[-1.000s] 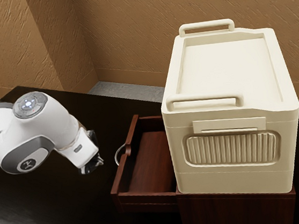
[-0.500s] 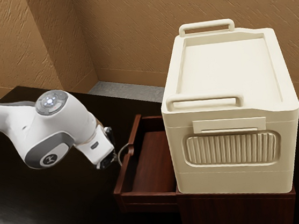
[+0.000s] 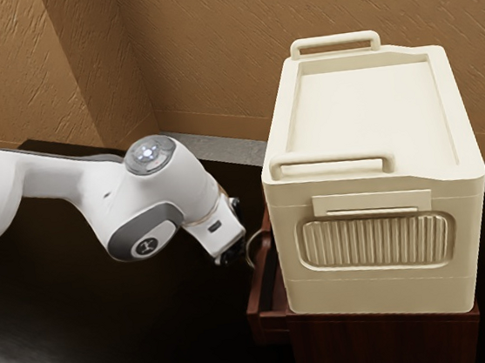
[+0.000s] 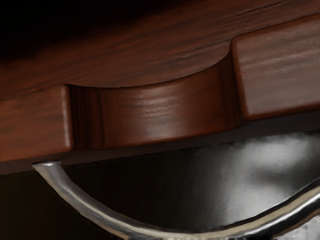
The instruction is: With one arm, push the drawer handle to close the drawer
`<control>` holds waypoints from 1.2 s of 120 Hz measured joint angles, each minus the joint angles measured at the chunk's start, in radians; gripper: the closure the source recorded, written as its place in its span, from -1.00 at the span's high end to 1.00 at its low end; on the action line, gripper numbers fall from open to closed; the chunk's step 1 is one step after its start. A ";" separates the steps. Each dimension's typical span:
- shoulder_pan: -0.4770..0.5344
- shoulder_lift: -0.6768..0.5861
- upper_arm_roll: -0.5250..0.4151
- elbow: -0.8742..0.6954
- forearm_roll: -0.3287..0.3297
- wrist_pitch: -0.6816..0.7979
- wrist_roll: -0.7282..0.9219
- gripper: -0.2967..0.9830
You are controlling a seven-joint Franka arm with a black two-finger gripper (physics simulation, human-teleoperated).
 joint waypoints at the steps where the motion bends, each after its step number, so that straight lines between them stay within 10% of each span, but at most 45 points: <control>1: -0.001 0.003 -0.001 0.004 -0.001 0.000 0.000 -0.69; 55: -0.055 0.120 -0.013 0.141 -0.065 0.005 0.038 -0.69; 95: 0.088 -0.306 -0.011 -0.031 -0.183 -0.158 -0.077 -0.69; 144: 0.332 -0.322 0.046 0.186 -0.309 -0.692 -0.706 0.32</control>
